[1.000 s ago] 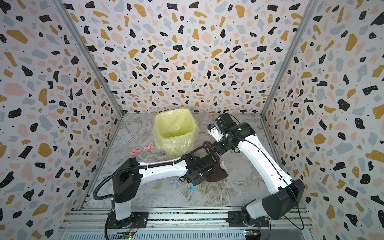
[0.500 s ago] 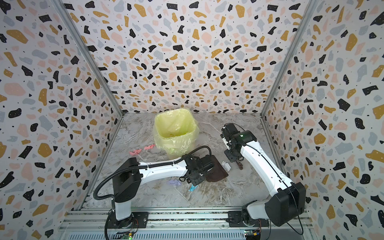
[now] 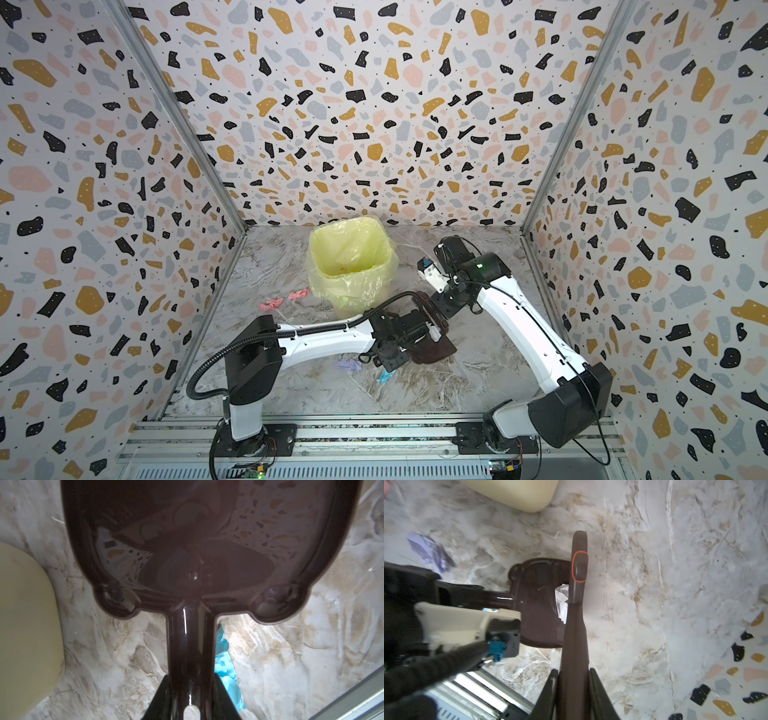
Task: Sweep away the paper scraps from the table
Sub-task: 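Sweep the white crumpled scrap into the dustpan with the right gripper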
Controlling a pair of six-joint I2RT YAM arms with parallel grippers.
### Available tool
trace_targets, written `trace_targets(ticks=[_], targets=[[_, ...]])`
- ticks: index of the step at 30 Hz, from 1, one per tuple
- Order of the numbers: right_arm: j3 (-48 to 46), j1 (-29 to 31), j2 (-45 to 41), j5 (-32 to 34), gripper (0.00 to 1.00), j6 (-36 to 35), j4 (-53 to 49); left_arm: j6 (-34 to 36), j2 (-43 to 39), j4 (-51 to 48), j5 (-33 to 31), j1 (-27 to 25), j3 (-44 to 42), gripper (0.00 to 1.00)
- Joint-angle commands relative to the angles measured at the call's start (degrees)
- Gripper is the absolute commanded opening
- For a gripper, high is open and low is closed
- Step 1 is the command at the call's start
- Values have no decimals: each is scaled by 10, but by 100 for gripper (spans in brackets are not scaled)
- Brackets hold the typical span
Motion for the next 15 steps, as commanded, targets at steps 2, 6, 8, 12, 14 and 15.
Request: trace_targets(ticks=[2, 6, 8, 12, 14, 15], targets=[[43, 0, 4, -67, 0, 12, -26, -7, 5, 2, 3, 4, 6, 0], [60, -8, -4, -49, 0, 22, -32, -10, -5, 13, 0, 4, -2, 0], [68, -19, -10, -24, 0, 27, -35, -13, -14, 21, -4, 4, -8, 0], [66, -32, -23, 32, 0, 33, -34, -14, -36, 44, -18, 5, -22, 0], [63, -36, -29, 53, 0, 38, -32, -15, -49, 56, -29, 4, -30, 0], [62, -37, -31, 61, 0, 38, -30, -14, -53, 60, -32, 4, -33, 0]])
